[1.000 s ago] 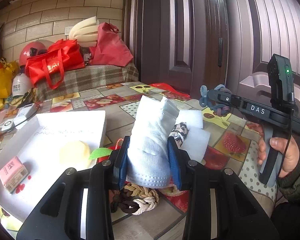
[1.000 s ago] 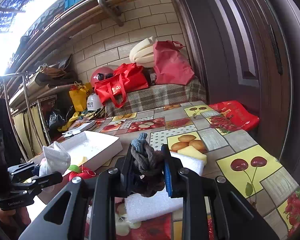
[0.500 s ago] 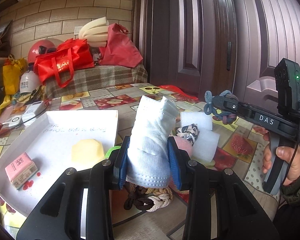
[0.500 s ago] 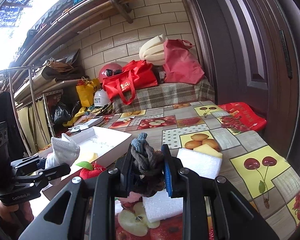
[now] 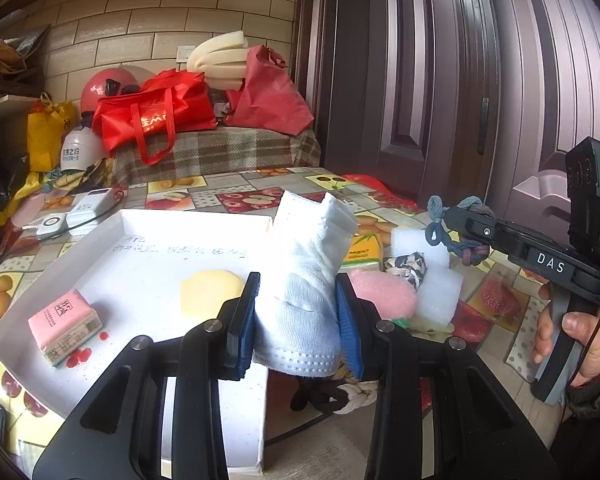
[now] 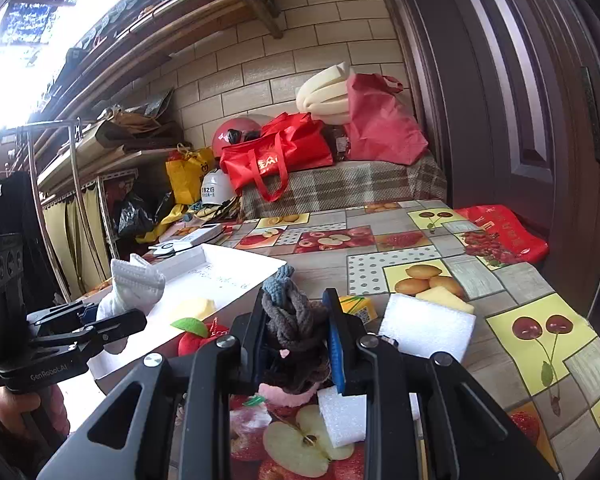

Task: Organize soft objects
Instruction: 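Carry the white sock with left tool while right tool carries hair tie toward tray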

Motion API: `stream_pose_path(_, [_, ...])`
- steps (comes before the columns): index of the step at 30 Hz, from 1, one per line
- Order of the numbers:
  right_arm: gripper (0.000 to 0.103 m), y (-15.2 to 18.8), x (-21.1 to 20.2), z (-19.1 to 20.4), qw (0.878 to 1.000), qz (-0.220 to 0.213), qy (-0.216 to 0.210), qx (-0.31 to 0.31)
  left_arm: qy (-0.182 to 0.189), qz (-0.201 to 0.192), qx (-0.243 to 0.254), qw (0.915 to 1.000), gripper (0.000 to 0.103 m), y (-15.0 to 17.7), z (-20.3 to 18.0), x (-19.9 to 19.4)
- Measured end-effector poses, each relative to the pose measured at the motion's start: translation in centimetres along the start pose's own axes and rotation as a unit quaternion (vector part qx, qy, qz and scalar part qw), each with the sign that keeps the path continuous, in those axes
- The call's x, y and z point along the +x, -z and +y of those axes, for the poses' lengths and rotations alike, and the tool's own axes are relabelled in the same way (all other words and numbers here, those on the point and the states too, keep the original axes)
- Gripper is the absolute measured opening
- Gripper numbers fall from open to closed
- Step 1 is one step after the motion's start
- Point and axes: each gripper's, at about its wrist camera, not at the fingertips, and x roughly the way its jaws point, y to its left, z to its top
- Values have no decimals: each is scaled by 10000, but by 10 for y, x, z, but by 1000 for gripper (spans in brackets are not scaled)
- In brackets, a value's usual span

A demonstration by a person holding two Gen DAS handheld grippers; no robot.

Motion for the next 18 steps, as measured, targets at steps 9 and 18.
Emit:
stream_pose_path(9, [25,1,11,16,9996,110,-197,-167,-227,-26,-45,9997,35,1,16,-5])
stream_pose_path(18, [25,1,19,26,9990,189,-322,-248,-406,-61,-207,9989,35,1,35,-8])
